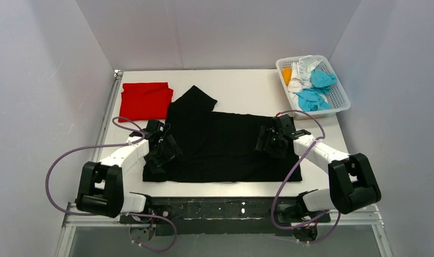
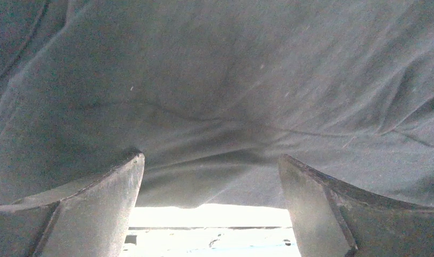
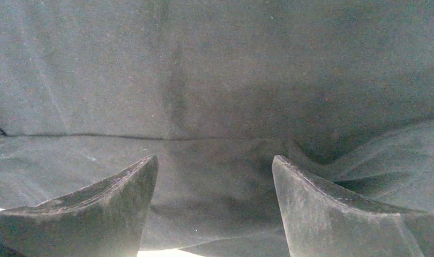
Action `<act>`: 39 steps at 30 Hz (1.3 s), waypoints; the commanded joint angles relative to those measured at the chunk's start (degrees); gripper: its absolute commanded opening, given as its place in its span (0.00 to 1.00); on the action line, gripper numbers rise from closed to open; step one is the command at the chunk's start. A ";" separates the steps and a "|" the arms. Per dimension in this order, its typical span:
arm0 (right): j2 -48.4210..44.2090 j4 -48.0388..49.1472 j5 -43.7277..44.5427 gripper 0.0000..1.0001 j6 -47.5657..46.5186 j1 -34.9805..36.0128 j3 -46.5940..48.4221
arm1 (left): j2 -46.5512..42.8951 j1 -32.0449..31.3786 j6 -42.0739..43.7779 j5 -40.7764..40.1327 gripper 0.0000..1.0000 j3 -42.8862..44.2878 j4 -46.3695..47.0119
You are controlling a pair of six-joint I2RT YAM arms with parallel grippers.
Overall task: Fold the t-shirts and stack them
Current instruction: Fold the flattened tshirt in 1/3 of the way, then grab the side of the flattened tshirt furthest away from the robot with both arms
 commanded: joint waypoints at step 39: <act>-9.62 -12.13 1.42 0.94 -3.77 -14.48 18.26 | 62.36 0.31 12.47 0.83 0.98 96.08 -24.91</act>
